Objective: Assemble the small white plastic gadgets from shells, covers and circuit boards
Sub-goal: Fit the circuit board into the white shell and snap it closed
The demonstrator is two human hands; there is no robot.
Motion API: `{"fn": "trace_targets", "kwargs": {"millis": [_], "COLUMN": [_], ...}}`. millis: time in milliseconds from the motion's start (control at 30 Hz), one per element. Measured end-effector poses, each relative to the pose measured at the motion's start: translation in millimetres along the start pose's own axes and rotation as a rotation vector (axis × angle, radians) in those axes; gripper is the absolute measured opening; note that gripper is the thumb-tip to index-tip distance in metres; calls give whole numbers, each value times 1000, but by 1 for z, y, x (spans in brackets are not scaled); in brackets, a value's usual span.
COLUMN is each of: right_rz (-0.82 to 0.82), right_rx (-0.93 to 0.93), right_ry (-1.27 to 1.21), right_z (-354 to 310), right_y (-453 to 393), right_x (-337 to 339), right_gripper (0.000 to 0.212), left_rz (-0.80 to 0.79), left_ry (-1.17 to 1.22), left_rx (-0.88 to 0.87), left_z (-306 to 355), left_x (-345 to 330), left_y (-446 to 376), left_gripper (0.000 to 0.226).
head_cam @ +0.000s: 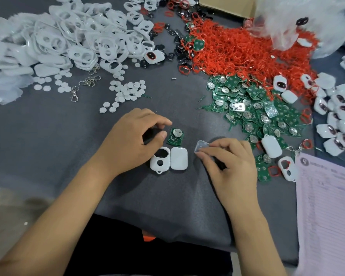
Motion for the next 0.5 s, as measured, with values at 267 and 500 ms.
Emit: {"fn": "trace_targets", "kwargs": {"millis": [267,500], "right_rz": [-71,-56], "right_rx": [104,75], "right_ry": [-29,-227], "right_z": [-13,-11], "right_y": [4,-3], "right_x": [-6,0], "right_gripper": [5,15], "left_rz": [-14,47], "left_ry": [10,29], "left_rx": [-19,41], "left_z": [1,-5], "left_x": [0,3], "left_y": [0,-2], "left_gripper": [27,27]}}
Point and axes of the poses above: each hand's wrist, its own y-axis away from the middle knuckle, its own x-axis out of the back of the hand, z = x × y, the point moved 10 cm from there along -y, towards the middle knuckle, and after that the axes turned 1 degree about -x, right-handed, at the moved point
